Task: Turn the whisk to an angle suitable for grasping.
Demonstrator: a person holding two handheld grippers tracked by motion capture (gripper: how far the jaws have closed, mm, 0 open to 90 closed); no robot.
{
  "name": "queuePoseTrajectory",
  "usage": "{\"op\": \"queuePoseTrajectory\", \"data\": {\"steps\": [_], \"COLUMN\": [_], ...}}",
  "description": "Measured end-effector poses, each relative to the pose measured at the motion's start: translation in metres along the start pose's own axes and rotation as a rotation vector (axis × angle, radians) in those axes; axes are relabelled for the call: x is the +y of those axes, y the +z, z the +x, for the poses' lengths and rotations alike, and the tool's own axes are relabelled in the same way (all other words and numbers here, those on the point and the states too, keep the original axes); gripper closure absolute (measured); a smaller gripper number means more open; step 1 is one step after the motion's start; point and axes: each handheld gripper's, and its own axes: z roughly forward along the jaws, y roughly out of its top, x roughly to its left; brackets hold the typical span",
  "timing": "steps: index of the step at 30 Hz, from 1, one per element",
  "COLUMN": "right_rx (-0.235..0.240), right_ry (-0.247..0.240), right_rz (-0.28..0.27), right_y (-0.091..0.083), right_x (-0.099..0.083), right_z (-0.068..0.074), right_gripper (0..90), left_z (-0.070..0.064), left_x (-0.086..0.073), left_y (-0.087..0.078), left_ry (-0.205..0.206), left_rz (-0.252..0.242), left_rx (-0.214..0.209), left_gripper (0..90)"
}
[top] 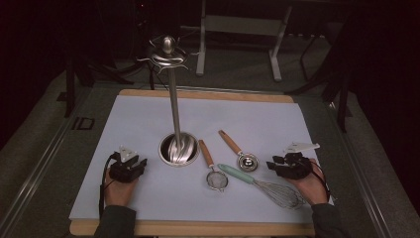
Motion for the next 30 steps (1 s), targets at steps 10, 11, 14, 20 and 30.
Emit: {"op": "queuePoseTrajectory", "data": {"steps": [10,11,14,20,30], "right_rx": [0.09,0.106,0.12,0.167,0.228], "right_ry": [-0.107,-0.104,-0.112,-0.133,-0.128], "right_rz": [0.127,0.151,0.174,0.22,0.311], "right_y": [0.016,0.019,0.023,0.03,0.043], "right_x": [0.013,0.015,0.015,0.016,0.02], "right_z": [0.027,0.031,0.033,0.04,0.043], "right_gripper": [62.3,62.6,65.1,66.8,66.9], "left_z": [-0.001,-0.002,-0.002,-0.003,-0.004], "left_x": [0.0,0.0,0.0,0.0,0.0], "left_y": [0.0,0.0,0.0,0.0,0.0], "left_ry": [0.009,0.011,0.017,0.024,0.029], "left_rz": [-0.002,-0.003,-0.001,-0.003,-0.004], "left_rx": [0.011,0.014,0.018,0.024,0.028], "left_gripper": [62.8,62.7,62.6,62.6,62.7]}}
